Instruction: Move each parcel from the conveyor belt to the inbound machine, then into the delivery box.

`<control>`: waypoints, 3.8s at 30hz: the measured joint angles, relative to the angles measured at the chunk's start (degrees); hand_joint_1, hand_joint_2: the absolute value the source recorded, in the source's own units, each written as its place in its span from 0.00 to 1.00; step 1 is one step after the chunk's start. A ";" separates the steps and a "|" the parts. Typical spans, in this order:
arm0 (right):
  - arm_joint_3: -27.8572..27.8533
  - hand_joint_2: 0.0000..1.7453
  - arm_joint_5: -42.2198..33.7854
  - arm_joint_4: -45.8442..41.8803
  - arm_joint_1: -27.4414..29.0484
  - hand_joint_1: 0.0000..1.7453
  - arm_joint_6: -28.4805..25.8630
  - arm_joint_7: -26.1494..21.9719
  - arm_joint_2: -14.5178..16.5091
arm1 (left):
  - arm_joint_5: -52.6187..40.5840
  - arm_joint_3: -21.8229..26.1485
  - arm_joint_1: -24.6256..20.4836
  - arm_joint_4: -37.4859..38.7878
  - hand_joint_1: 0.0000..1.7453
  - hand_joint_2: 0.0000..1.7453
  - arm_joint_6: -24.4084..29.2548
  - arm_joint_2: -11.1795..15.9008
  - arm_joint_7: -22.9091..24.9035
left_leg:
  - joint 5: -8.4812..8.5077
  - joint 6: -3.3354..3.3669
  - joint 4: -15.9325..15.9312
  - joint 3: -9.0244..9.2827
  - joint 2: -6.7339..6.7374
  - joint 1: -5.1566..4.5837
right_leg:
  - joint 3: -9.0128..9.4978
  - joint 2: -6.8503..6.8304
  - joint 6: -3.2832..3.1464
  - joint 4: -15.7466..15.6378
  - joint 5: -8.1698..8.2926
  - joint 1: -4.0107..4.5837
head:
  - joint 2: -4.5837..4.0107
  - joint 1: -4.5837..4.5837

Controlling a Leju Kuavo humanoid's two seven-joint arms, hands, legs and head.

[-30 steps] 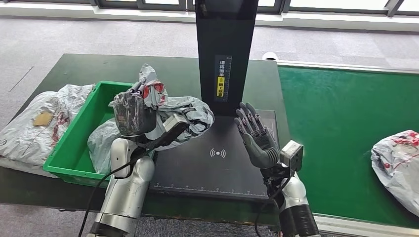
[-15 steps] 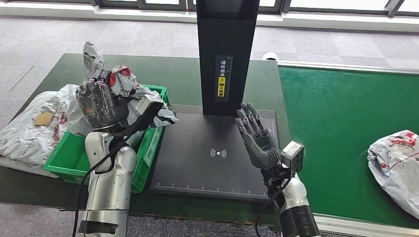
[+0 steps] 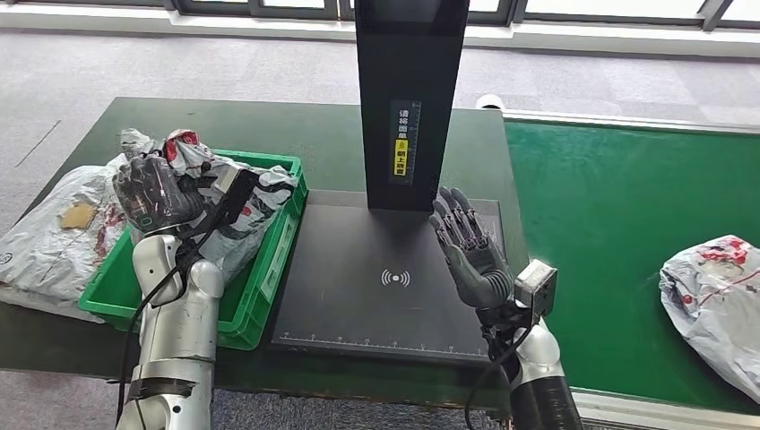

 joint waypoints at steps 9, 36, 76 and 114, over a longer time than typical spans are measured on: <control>0.00 1.00 0.82 -2.32 1.27 0.00 -1.16 0.02 -0.34 | -1.24 -4.35 -5.71 20.18 0.00 1.00 0.02 4.12 19.22 | 0.01 0.01 0.01 0.00 -0.05 -0.02 | 0.05 -0.04 0.01 0.00 0.01 -0.02 | 0.00 0.00; -26.20 0.00 44.05 13.60 -5.25 0.00 -68.82 16.25 -6.64 | 72.89 -9.40 9.01 -10.95 0.00 0.00 -8.53 0.93 -31.19 | -0.07 0.15 0.01 -0.01 -0.06 -0.17 | 0.04 -0.09 0.09 -0.02 -0.03 -0.17 | 0.00 -0.01; -42.01 1.00 83.35 45.63 -14.10 1.00 -57.24 62.57 -19.32 | 78.90 -16.31 18.64 -32.60 0.00 1.00 -17.41 1.58 -31.18 | -0.10 0.28 0.01 0.00 -0.08 -0.22 | 0.10 -0.13 0.11 -0.02 -0.05 -0.21 | 0.00 0.00; -38.76 1.00 53.26 28.73 -13.16 1.00 -39.46 1.26 -3.44 | 77.22 -17.66 17.75 -29.73 0.00 1.00 -18.76 1.56 -31.17 | -0.05 0.19 0.00 0.04 -0.05 -0.13 | 0.09 -0.07 0.08 -0.01 -0.05 -0.14 | 0.00 0.00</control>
